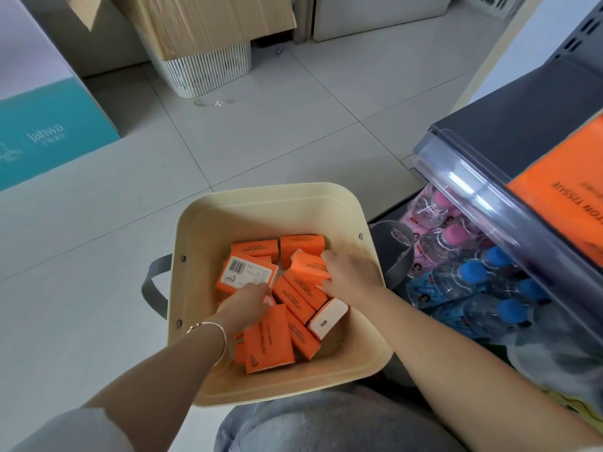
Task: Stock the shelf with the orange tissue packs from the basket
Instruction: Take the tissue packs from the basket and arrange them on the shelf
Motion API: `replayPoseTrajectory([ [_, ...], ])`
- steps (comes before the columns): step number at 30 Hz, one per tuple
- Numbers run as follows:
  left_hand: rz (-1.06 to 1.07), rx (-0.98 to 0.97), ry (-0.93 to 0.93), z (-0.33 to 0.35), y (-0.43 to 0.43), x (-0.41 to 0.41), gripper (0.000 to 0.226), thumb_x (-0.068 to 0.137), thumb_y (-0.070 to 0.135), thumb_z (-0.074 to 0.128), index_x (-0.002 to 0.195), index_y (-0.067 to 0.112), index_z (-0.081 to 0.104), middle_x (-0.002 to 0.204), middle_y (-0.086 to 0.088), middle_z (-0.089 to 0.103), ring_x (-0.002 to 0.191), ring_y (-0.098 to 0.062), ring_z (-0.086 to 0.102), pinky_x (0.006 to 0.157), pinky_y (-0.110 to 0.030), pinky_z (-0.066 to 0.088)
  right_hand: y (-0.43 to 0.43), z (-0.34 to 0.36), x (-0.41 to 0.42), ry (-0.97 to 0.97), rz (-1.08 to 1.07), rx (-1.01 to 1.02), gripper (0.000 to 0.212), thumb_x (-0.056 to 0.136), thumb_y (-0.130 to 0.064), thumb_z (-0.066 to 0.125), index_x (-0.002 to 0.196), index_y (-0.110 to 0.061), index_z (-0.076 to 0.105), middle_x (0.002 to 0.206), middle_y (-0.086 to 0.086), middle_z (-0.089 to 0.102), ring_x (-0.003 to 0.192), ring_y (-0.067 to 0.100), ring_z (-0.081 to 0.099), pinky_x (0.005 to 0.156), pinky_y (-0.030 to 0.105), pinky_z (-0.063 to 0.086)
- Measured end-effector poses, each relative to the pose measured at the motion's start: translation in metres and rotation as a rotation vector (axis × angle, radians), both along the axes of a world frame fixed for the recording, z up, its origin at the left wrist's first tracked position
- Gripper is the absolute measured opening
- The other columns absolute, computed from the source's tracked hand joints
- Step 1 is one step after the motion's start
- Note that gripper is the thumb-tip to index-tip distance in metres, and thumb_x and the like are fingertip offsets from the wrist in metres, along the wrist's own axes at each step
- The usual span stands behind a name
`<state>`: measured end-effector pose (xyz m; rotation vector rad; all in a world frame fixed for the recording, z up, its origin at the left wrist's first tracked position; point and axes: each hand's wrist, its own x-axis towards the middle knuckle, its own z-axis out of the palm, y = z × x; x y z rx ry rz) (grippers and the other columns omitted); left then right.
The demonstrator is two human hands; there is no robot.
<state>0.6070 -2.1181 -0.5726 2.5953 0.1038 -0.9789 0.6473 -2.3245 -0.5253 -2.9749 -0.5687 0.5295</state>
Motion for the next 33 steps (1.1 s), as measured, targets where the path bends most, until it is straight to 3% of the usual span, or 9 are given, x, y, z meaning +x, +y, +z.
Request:
replayPoseTrajectory([
  [4, -0.445, 0.14, -0.105, -0.008, -0.007, -0.015, 0.06, 0.09, 0.017, 0.051, 0.143, 0.034, 0.03, 0.146, 0.002, 0.032, 0.131, -0.025, 0.033, 0.103, -0.045, 0.039, 0.005, -0.003, 0.0, -0.01, -0.014, 0.024, 0.029, 0.092, -0.028, 0.051, 0.117, -0.016, 0.045, 0.103, 0.005, 0.059, 0.089, 0.028, 0.062, 0.059, 0.034, 0.043],
  [7, -0.593, 0.21, -0.099, -0.011, -0.018, -0.016, 0.066, 0.09, 0.016, 0.053, 0.146, 0.032, 0.023, 0.147, 0.0, 0.03, 0.135, -0.028, 0.027, 0.107, -0.046, 0.029, 0.001, -0.004, 0.002, -0.027, -0.023, 0.012, 0.031, 0.092, -0.029, 0.053, 0.118, -0.015, 0.045, 0.104, 0.005, 0.06, 0.089, 0.028, 0.062, 0.057, 0.033, 0.042],
  [10, -0.555, 0.2, -0.038, -0.012, -0.024, -0.012, 0.053, 0.09, 0.015, 0.051, 0.139, 0.028, 0.036, 0.139, -0.003, 0.035, 0.127, -0.028, 0.036, 0.103, -0.044, 0.035, -0.001, -0.004, 0.002, -0.007, -0.011, 0.009, 0.028, 0.092, -0.027, 0.054, 0.117, -0.014, 0.045, 0.105, 0.007, 0.058, 0.09, 0.028, 0.061, 0.057, 0.032, 0.039],
  [13, -0.401, 0.027, 0.05, -0.007, -0.022, -0.001, 0.037, 0.09, 0.006, 0.048, 0.123, 0.021, 0.048, 0.133, -0.003, 0.04, 0.113, -0.025, 0.047, 0.096, -0.033, 0.042, 0.0, -0.005, 0.001, 0.018, -0.006, 0.015, 0.025, 0.093, -0.024, 0.053, 0.114, -0.014, 0.045, 0.103, 0.007, 0.057, 0.089, 0.028, 0.06, 0.057, 0.032, 0.037],
  [16, -0.287, -0.069, 0.164, 0.006, -0.014, 0.009, 0.048, 0.085, -0.009, 0.045, 0.126, 0.017, 0.046, 0.125, -0.007, 0.049, 0.108, -0.023, 0.05, 0.085, -0.027, 0.042, 0.001, -0.003, 0.001, 0.024, -0.012, 0.006, 0.025, 0.093, -0.025, 0.053, 0.113, -0.014, 0.044, 0.102, 0.007, 0.057, 0.086, 0.028, 0.061, 0.055, 0.032, 0.037],
  [21, -0.398, -0.015, 0.324, 0.024, -0.004, 0.02, 0.034, 0.082, -0.011, 0.052, 0.107, 0.01, 0.055, 0.102, -0.007, 0.051, 0.093, -0.02, 0.047, 0.067, -0.019, 0.038, 0.003, 0.003, -0.003, 0.03, 0.02, -0.032, 0.024, 0.094, -0.024, 0.051, 0.115, -0.014, 0.044, 0.102, 0.006, 0.056, 0.087, 0.027, 0.06, 0.055, 0.031, 0.036],
  [25, -0.38, -0.01, 0.38, 0.025, 0.001, 0.015, 0.059, 0.083, -0.002, 0.06, 0.135, 0.019, 0.041, 0.132, -0.01, 0.047, 0.116, -0.026, 0.046, 0.092, -0.033, 0.041, 0.002, 0.005, -0.004, 0.055, 0.031, -0.035, 0.025, 0.094, -0.024, 0.051, 0.116, -0.015, 0.043, 0.104, 0.006, 0.055, 0.087, 0.026, 0.059, 0.058, 0.032, 0.04],
  [29, -0.357, -0.032, 0.417, 0.028, 0.006, 0.011, 0.069, 0.082, 0.006, 0.065, 0.14, 0.02, 0.031, 0.136, -0.01, 0.043, 0.124, -0.028, 0.041, 0.096, -0.036, 0.039, 0.002, 0.005, -0.001, 0.083, 0.002, -0.006, 0.026, 0.092, -0.024, 0.053, 0.115, -0.015, 0.044, 0.105, 0.007, 0.056, 0.087, 0.025, 0.059, 0.06, 0.033, 0.044],
  [33, -0.389, 0.018, 0.397, 0.037, -0.004, 0.007, 0.068, 0.08, 0.022, 0.073, 0.136, 0.019, 0.035, 0.133, -0.006, 0.048, 0.12, -0.026, 0.046, 0.095, -0.036, 0.042, 0.005, 0.008, 0.0, 0.081, 0.007, 0.008, 0.026, 0.093, -0.024, 0.053, 0.115, -0.014, 0.045, 0.103, 0.006, 0.056, 0.085, 0.024, 0.058, 0.06, 0.032, 0.042],
])
